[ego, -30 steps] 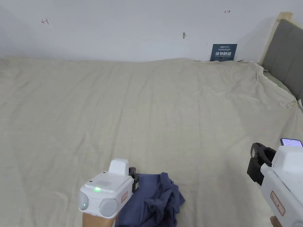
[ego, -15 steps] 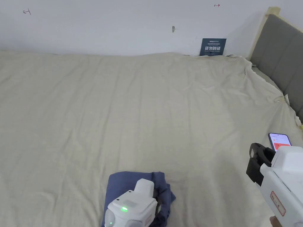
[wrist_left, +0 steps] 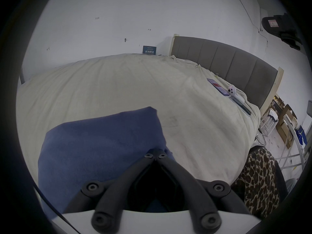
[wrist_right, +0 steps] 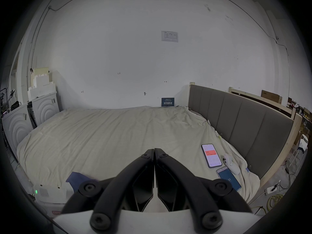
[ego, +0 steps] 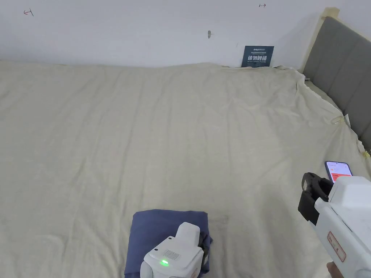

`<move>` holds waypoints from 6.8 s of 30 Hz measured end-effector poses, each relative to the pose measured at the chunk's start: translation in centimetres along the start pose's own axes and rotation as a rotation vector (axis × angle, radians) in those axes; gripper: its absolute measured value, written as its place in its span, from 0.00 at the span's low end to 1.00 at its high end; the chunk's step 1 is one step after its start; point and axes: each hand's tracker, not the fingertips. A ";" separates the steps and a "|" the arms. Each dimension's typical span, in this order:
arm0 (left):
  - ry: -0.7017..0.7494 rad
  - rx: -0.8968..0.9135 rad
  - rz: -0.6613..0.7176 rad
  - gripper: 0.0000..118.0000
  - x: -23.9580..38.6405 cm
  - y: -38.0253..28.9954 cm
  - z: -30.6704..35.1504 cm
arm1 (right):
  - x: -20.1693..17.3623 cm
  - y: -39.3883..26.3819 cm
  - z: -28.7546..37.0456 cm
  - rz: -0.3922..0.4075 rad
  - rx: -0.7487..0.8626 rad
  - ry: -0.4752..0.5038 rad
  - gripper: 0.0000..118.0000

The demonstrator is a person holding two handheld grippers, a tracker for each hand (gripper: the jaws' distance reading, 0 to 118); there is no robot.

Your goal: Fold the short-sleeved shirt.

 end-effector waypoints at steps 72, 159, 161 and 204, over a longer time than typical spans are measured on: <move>0.486 0.469 0.091 0.00 -17.1 7.4 21.9 | -17.9 -15.7 -10.5 0.066 -0.279 0.238 0.00; 0.684 -0.411 0.454 0.41 -53.2 2.4 19.3 | -15.6 0.5 -11.8 0.108 0.028 0.182 0.00; 0.718 -0.378 0.492 0.69 -53.1 2.1 19.7 | -15.4 0.6 -11.6 0.105 0.027 0.183 0.00; 0.635 0.815 -0.002 0.04 -11.1 14.3 24.5 | -7.2 7.7 -0.2 0.074 0.302 0.095 0.00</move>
